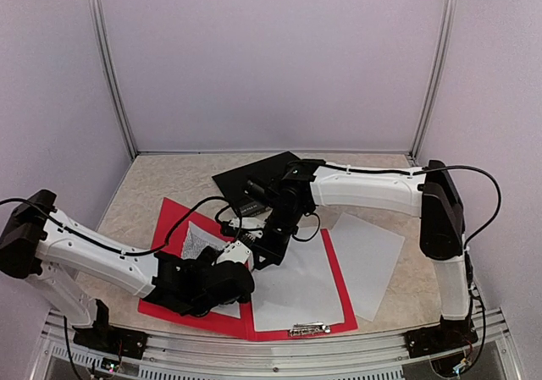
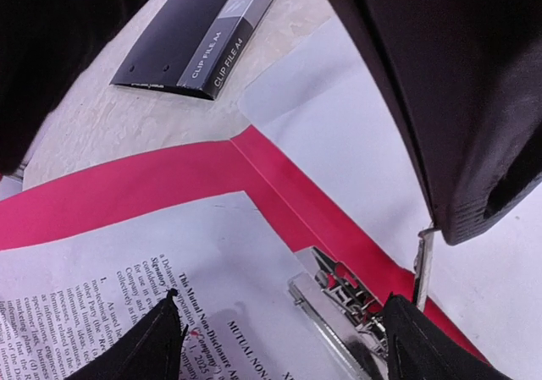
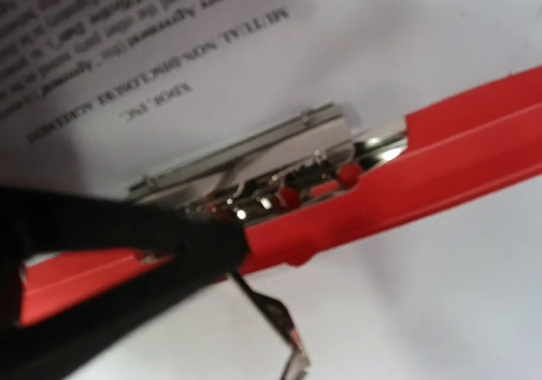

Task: Put the files into the folder
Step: Clamp the file and folder with some files.

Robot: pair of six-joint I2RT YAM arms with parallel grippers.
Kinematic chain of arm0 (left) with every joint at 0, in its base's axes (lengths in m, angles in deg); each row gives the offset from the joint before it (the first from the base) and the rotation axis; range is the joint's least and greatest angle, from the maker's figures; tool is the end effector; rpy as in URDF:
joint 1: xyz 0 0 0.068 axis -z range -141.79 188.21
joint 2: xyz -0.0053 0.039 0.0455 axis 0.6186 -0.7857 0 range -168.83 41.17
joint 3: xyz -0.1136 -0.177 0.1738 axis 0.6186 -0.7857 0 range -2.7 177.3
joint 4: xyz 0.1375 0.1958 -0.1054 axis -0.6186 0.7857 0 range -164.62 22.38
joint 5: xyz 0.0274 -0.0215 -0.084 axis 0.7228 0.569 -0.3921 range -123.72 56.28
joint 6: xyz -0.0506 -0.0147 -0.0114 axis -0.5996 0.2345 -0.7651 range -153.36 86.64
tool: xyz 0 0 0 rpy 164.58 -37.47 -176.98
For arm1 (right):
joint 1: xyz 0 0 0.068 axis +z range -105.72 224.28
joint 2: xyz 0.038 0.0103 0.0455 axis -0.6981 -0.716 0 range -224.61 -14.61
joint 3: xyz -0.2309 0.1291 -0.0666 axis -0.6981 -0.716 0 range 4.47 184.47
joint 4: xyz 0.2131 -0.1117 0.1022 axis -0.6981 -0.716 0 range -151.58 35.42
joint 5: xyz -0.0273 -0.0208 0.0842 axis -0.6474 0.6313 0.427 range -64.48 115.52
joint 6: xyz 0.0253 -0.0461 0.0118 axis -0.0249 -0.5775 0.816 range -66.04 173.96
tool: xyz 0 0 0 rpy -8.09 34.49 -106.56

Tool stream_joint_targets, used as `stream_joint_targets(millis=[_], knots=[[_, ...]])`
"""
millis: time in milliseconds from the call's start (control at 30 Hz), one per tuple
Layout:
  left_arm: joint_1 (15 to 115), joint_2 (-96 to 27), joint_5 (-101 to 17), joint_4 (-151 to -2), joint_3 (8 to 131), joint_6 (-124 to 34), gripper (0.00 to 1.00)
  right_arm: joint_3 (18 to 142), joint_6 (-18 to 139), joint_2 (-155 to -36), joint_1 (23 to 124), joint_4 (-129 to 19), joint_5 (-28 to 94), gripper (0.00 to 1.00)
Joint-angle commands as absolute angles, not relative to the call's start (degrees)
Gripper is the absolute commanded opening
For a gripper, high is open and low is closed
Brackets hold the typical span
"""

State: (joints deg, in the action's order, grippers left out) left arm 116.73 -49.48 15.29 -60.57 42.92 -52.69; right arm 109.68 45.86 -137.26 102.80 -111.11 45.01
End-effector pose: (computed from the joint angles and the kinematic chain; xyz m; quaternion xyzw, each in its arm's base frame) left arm 0.0839 -0.2775 0.1631 0.3369 0.8172 0.0799 0.4608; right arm 0.2216 0.3848 0.2163 -0.5557 0.8026 0.2102 0.0529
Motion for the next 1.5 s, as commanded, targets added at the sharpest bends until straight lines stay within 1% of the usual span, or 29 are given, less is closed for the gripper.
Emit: stream_joint_targets(millis=[0,133,333,467,667,967,1233,1400,1467], knots=[[120.81,-39.31,6.85,-70.17,42.78,-48.01,0.77,109.63,53.77,-138.85,98.66,-96.46,36.47,0.0],[117.06,-33.05,2.35,-66.65,39.87,-50.94,0.76,109.36,53.83,-138.42,98.25,-96.16,35.68,0.0],[113.55,-29.43,-1.51,-66.69,37.56,-51.51,0.74,108.64,53.78,-138.47,98.17,-95.59,35.94,0.0],[112.82,-29.95,-2.17,-66.49,37.96,-50.87,0.74,108.62,53.84,-138.88,98.15,-95.76,35.52,0.0],[111.91,-32.47,-2.42,-67.89,37.98,-48.76,0.74,109.39,58.01,-138.65,97.4,-96.21,35.54,0.0],[106.55,-32.61,-10.76,-83.88,32.73,-37.49,0.72,110.64,58.56,-139.43,95.37,-95.99,38.35,0.0],[104.83,-38.17,-12.57,-87.27,33.94,-39.24,0.71,114.87,55.79,-142.04,94.94,-97.1,39.41,0.0],[104.89,-39.26,-12.53,-88.72,33.91,-40.7,0.71,110.64,54.65,-137.84,94.86,-94.09,38.63,0.0],[104.91,-39.25,-11.63,-89.28,33.67,-40.47,0.72,107.79,52.5,-135.43,94.87,-92.52,37.93,0.04]])
